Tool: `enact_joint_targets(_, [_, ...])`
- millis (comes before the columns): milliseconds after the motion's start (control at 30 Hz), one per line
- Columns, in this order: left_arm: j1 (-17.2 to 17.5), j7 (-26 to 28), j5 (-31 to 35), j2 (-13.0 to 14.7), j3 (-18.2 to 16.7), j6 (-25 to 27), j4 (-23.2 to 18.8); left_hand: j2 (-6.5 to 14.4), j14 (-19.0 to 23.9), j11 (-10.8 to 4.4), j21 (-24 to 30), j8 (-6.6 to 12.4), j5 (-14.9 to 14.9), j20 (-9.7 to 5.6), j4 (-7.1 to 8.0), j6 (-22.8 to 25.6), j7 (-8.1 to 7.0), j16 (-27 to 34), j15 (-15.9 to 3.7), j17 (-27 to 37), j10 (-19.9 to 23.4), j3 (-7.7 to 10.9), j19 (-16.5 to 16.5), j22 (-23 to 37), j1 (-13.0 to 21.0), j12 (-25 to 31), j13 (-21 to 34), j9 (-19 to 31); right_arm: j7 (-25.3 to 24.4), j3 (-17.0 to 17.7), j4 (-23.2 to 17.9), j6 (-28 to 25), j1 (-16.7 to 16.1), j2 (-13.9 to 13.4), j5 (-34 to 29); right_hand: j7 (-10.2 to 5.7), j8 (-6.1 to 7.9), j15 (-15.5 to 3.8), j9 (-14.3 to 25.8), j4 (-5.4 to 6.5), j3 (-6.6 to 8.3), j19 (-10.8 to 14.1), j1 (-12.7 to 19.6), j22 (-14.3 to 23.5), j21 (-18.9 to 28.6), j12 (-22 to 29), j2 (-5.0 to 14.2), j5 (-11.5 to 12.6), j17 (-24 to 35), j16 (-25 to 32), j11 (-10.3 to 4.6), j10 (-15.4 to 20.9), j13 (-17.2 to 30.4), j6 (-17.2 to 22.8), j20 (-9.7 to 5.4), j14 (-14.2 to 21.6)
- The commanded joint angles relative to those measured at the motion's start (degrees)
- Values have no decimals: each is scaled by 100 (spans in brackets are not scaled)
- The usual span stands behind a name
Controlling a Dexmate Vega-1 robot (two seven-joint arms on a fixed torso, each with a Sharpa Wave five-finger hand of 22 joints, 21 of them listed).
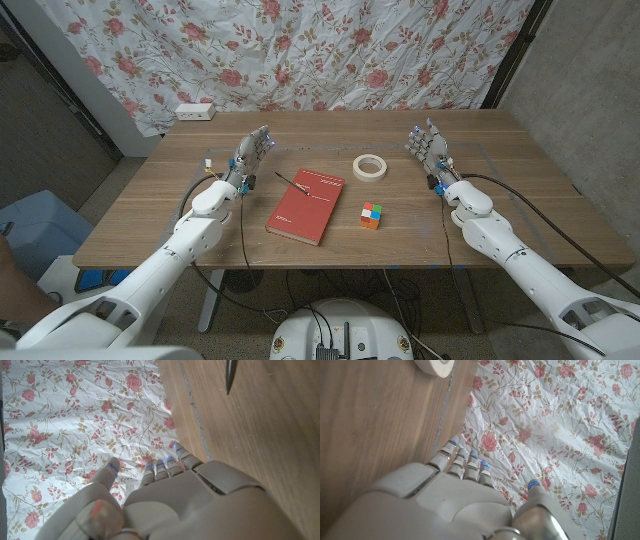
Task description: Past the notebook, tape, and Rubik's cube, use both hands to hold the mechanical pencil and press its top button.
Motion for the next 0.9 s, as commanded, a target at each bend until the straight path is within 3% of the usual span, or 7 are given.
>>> enact_joint_targets(33, [-107,3,157,117,52,107,-61,66,35,-97,30,30,17,-46,-103,104,-29,26,-81,16,49,33,67,12,106,36,10,10,-163,-33,48,194,-92,135,-102,16,33,-18,20,-5,32,12,-15,21,27,28,37,43,10,33,5,48,21,54,-17,49])
enact_joint_targets(133, [-139,-33,214,122,95,89,-63,146,71,-94,28,42,10,-2,-229,178,-17,24,-80,17,119,96,68,10,197,45,9,11,-321,-32,7,256,-137,134,-216,14,35,-29,19,-8,37,8,-12,21,28,29,41,47,-2,32,-7,53,19,61,-21,56])
enact_joint_targets(200, [-122,46,279,192,121,216,-204,231,119,-100,33,70,-12,8,-399,322,-54,24,-126,16,217,191,89,8,334,57,11,11,-382,-32,-59,220,-175,102,-248,24,53,-40,18,-18,50,4,1,20,31,43,53,55,-25,34,-6,91,16,109,-30,79])
enact_joint_targets(433, [37,466,604,405,139,415,-676,122,351,-228,58,113,-67,-48,-908,772,-235,44,-307,15,597,232,229,9,592,103,14,16,-449,-4,-253,125,-294,10,-241,15,55,-48,17,-31,65,1,15,20,35,49,65,62,-55,31,-13,116,13,123,-52,95])
enact_joint_targets(800, [152,253,798,881,166,644,-1151,42,452,-380,54,128,-73,-111,-1126,1044,-388,33,-472,17,790,204,308,7,702,109,14,17,-432,80,-398,153,-481,-135,-203,25,51,-50,16,-44,80,-11,25,19,37,43,75,69,-94,22,1,113,9,126,-62,100])
enact_joint_targets(900, [120,98,856,977,200,624,-1172,-96,465,-466,45,110,-91,-181,-1193,1112,-463,24,-557,20,827,129,327,4,700,91,16,16,-454,74,-414,147,-502,-175,-255,26,51,-53,16,-46,83,-12,28,19,38,41,78,71,-102,20,-1,112,8,126,-67,99])
